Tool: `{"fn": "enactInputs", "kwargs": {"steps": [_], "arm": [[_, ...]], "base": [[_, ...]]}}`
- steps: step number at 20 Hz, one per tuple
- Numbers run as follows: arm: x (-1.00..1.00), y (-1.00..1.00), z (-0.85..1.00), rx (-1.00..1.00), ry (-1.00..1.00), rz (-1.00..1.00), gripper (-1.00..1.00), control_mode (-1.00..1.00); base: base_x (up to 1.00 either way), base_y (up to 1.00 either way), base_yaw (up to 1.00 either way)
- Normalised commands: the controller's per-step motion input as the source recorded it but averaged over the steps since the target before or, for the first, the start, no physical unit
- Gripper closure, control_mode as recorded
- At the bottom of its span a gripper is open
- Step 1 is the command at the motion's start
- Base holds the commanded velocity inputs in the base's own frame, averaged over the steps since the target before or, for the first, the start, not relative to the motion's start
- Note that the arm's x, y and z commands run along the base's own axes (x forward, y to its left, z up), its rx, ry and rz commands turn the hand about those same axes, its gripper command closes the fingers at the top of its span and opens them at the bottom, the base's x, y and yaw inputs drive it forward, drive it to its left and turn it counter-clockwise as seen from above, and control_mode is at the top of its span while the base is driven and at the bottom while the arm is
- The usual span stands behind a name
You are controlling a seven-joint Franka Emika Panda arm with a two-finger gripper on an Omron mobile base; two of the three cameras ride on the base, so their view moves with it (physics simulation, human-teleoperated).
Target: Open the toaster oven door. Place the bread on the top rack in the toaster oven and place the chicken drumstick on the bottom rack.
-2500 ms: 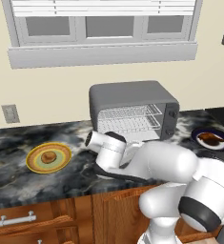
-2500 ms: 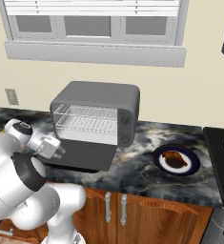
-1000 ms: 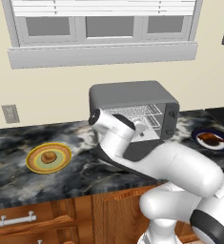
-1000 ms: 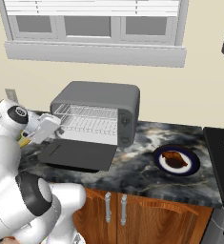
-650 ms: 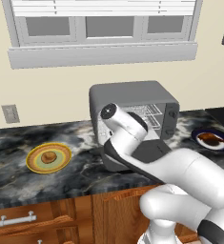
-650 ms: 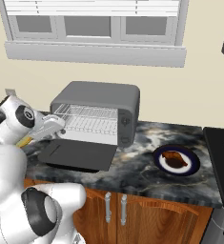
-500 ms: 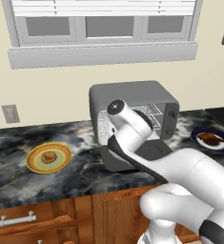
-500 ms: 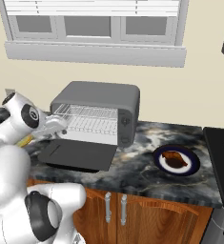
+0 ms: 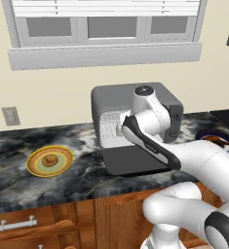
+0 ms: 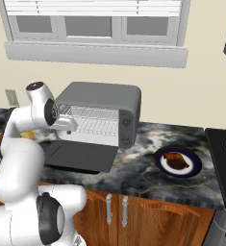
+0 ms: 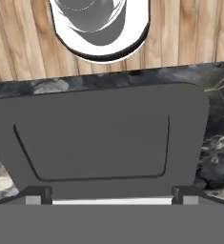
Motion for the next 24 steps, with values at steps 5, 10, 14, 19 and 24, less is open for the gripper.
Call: {"fn": "enactInputs", "kwargs": {"steps": [5, 10, 14, 19, 24], "arm": [[-0.01, -0.06, 0.02, 0.25, 0.04, 0.03, -1.00, -1.00], [0.00, -0.09, 0.02, 0.21, 0.00, 0.00, -1.00, -1.00], [-0.02, -0.16, 0.00, 0.19, 0.00, 0.00, -1.00, -1.00], [0.02, -0.21, 0.00, 0.33, 0.07, 0.00, -1.00, -1.00], [0.02, -0.15, -0.02, 0.36, 0.02, 0.00, -1.00, -1.00]], "base": [[0.00, 0.00, 0.00], [0.00, 0.00, 0.00], [0.00, 0.00, 0.00], [0.00, 0.00, 0.00], [0.00, 0.00, 0.00]]}}
